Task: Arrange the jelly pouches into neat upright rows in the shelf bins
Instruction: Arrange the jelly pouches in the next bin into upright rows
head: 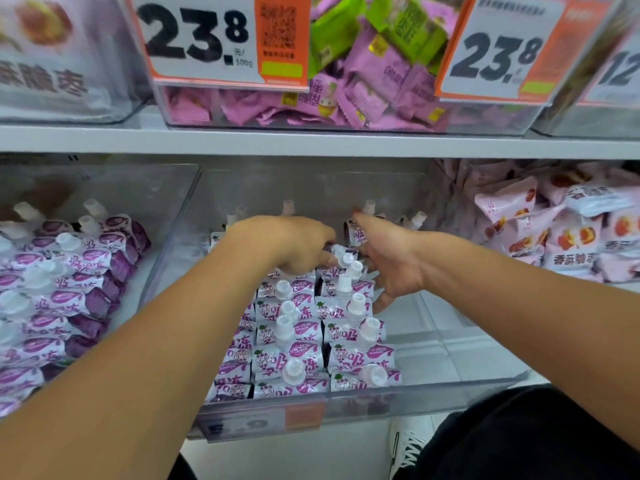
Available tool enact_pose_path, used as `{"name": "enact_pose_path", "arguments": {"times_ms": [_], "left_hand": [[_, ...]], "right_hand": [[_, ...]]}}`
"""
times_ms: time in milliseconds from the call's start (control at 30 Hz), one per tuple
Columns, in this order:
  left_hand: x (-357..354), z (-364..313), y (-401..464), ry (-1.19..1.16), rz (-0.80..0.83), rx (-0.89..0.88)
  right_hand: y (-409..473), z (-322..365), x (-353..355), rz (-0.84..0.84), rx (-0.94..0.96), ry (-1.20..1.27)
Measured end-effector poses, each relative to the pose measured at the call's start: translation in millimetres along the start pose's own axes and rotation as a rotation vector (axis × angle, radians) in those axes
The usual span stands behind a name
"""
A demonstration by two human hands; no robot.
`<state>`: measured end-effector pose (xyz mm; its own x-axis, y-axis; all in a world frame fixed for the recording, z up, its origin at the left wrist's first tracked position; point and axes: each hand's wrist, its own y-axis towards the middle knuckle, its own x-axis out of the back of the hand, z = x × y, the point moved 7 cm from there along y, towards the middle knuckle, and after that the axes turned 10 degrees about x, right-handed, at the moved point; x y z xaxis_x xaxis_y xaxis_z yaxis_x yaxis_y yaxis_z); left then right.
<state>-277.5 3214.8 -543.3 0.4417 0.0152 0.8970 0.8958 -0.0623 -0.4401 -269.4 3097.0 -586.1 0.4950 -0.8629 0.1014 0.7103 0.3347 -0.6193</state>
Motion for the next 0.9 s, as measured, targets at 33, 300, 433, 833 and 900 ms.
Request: {"name": "enact_pose_path", "arguments": {"times_ms": [33, 300, 433, 833, 900], "left_hand": [[-1.4, -0.4, 2.1, 0.009, -0.001, 0.009], [-3.1, -2.9, 0.4, -0.001, 0.072, 0.047], [-2.3, -4.8, -0.8, -0.013, 0.060, 0.056], [2.6, 4.3, 1.6, -0.185, -0.034, 0.099], [9.0, 8.6, 3.8, -0.250, -0.116, 0.104]], "right_hand": [[2.0, 0.2, -1.6, 0.019, 0.007, 0.053], [-25.2, -0.6, -16.5, 0.151, 0.063, 0.227], [-29.9, 42.3, 45.1, -0.367, 0.440, -0.495], [21.7, 95.9, 2.5, -0.260, 0.709, -1.350], [29.2, 89.2, -5.6, -0.140, 0.650, -1.283]]}}
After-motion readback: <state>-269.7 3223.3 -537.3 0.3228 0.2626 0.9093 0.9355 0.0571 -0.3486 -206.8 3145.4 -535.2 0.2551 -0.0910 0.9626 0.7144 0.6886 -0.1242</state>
